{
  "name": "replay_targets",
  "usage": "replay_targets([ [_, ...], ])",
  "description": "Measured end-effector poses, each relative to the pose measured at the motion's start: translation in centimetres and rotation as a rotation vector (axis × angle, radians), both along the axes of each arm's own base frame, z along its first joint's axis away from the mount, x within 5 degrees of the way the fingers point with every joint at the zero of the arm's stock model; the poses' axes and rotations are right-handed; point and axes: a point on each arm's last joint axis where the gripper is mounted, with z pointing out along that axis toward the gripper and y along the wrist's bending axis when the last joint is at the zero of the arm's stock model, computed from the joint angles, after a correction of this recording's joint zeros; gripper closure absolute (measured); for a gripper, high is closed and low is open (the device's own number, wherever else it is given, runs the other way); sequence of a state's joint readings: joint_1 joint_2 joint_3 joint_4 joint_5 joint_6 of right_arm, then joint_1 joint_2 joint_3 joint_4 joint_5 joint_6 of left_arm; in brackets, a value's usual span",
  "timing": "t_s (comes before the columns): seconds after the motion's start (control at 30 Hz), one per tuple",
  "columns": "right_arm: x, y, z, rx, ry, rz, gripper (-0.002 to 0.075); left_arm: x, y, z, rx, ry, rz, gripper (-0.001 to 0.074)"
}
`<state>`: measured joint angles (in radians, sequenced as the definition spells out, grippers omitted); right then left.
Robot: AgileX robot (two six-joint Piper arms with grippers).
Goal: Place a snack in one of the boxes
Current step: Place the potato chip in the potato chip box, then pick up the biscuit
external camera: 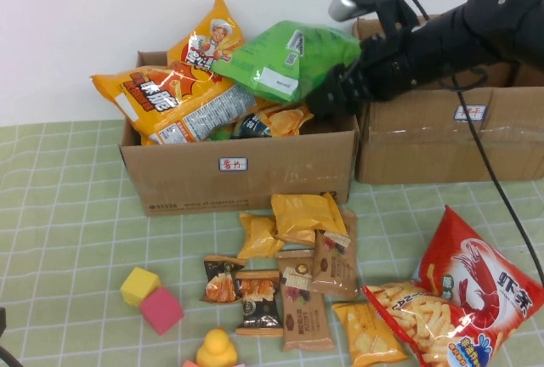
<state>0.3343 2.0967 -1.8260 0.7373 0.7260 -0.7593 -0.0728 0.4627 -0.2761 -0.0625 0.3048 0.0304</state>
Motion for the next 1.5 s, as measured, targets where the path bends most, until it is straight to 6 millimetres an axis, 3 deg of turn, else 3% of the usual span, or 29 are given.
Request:
replay_targets([
  [0.17, -0.6, -1.1, 0.9, -0.08, 0.022, -0.016, 0.0253, 0.0, 0.0, -0.1, 0.001, 0.009, 0.0, 0.0736],
  [0.33, -2.8, -2.4, 5.7, -0.126, -0.05, -0.019, 0.0299, 0.0, 0.0, -0.1, -0.012, 0.01, 0.001, 0.0736],
  [0.4, -3.8, -3.0, 7.3, -0.152, -0.066, -0.03, 0.0351, 0.0, 0.0, -0.1, -0.012, 0.01, 0.001, 0.0736],
  [0.57, -7.5, -5.0, 12.4, -0.226, -0.124, -0.062, 0.0643, -0.1, 0.0, -0.2, -0.006, 0.022, 0.0, 0.0736],
  [0.67, -9.7, -6.2, 15.1, -0.25, -0.186, -0.104, 0.0692, -0.1, 0.0, -0.2, -0.003, 0.023, -0.001, 0.0736],
  [0.73, -10.8, -7.0, 15.6, -0.271, -0.205, -0.142, 0.0705, -0.1, 0.0, -0.2, -0.003, 0.023, -0.001, 0.0736],
  [0.83, -12.1, -8.1, 14.5, -0.313, -0.189, -0.203, 0.0711, -0.1, 0.0, -0.2, -0.002, 0.023, -0.001, 0.0736],
  [0.93, -14.3, -9.3, 11.5, -0.346, -0.136, -0.248, 0.0713, -0.1, 0.0, -0.2, -0.002, 0.023, -0.001, 0.0738],
  [1.33, -27.8, -14.0, 3.0, -0.284, -0.113, -0.348, 0.0714, -0.2, -0.1, -0.4, -0.026, 0.058, -0.001, 0.0738],
  [1.5, -31.1, -15.2, 1.8, -0.267, -0.156, -0.354, 0.0714, 0.1, -0.6, -0.4, -0.176, 0.067, 0.011, 0.0737],
])
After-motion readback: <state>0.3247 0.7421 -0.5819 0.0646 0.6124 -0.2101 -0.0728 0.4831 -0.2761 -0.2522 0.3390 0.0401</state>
